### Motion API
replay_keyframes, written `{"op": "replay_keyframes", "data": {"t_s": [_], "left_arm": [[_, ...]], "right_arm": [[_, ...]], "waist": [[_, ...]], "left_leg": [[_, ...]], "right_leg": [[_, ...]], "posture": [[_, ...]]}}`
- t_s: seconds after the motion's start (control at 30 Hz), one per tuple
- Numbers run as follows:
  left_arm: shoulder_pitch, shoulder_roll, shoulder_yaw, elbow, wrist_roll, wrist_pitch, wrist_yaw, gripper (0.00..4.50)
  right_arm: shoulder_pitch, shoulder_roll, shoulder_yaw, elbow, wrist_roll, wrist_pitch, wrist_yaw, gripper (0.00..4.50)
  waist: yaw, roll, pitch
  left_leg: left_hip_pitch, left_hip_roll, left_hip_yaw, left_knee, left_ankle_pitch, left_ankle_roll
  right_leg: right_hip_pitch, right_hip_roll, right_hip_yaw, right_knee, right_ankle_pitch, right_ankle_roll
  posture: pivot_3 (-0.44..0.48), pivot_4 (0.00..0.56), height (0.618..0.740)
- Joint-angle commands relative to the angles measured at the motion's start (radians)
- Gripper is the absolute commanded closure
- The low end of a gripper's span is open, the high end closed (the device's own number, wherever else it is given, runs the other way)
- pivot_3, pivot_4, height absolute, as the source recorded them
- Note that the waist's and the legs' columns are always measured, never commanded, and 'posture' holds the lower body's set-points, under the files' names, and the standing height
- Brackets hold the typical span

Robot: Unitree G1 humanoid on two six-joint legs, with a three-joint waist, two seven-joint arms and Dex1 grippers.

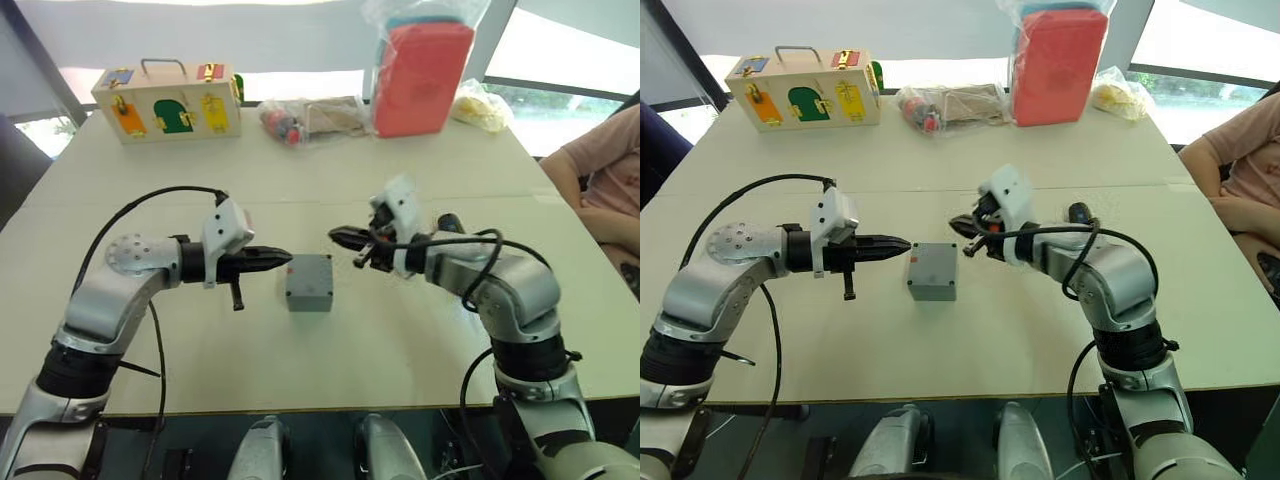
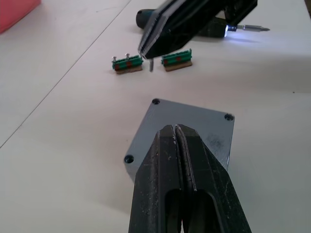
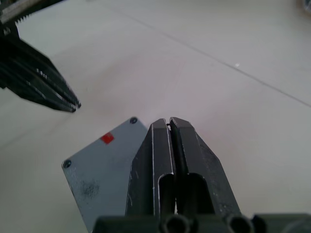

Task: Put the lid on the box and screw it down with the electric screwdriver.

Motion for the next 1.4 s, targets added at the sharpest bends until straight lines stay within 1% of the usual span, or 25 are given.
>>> {"op": "replay_keyframes", "data": {"t_s": [0.03,0.43,1.23,1.33,1.4], "left_arm": [[0.003,0.006,0.028,-0.023,0.003,-0.018,0.016,4.5],[0.02,0.001,0.023,-0.048,-0.001,-0.011,0.042,4.5],[0.026,-0.004,0.013,-0.056,-0.002,-0.011,0.048,4.5],[0.031,-0.003,0.013,-0.061,-0.002,-0.009,0.049,4.5],[0.034,-0.003,0.013,-0.063,-0.003,-0.008,0.048,4.5]], "right_arm": [[-0.01,0.003,0.009,0.008,-0.013,-0.036,0.008,4.48],[-0.013,0.005,0.045,0.06,-0.039,-0.066,0.028,4.48],[0.002,0.006,0.08,0.122,-0.086,-0.096,0.062,4.48],[0.002,0.005,0.074,0.107,-0.073,-0.085,0.072,3.76],[-0.003,0.002,0.066,0.09,-0.067,-0.075,0.074,2.94]], "waist": [[-0.001,0.0,0.0],[-0.004,0.0,0.0],[-0.005,0.0,0.0],[-0.005,0.0,0.0],[-0.005,0.0,0.0]], "left_leg": [[0.0,0.0,0.0,0.001,0.0,0.0],[0.0,0.001,0.0,0.0,0.0,0.0],[0.0,0.001,0.0,0.0,0.0,0.0],[0.0,0.001,0.0,0.0,0.0,0.0],[0.0,0.001,0.0,0.0,0.0,0.0]], "right_leg": [[0.0,0.0,0.0,0.0,0.0,0.0],[-0.001,0.002,0.0,0.0,0.0,0.0],[-0.001,0.002,0.0,0.0,0.0,0.0],[-0.001,0.002,0.0,0.0,0.0,0.0],[-0.001,0.002,0.0,0.0,0.0,0.0]], "posture": [[0.0,0.15,0.73],[0.0,0.15,0.73],[0.0,0.15,0.73],[0.0,0.15,0.73],[0.0,0.15,0.73]]}}
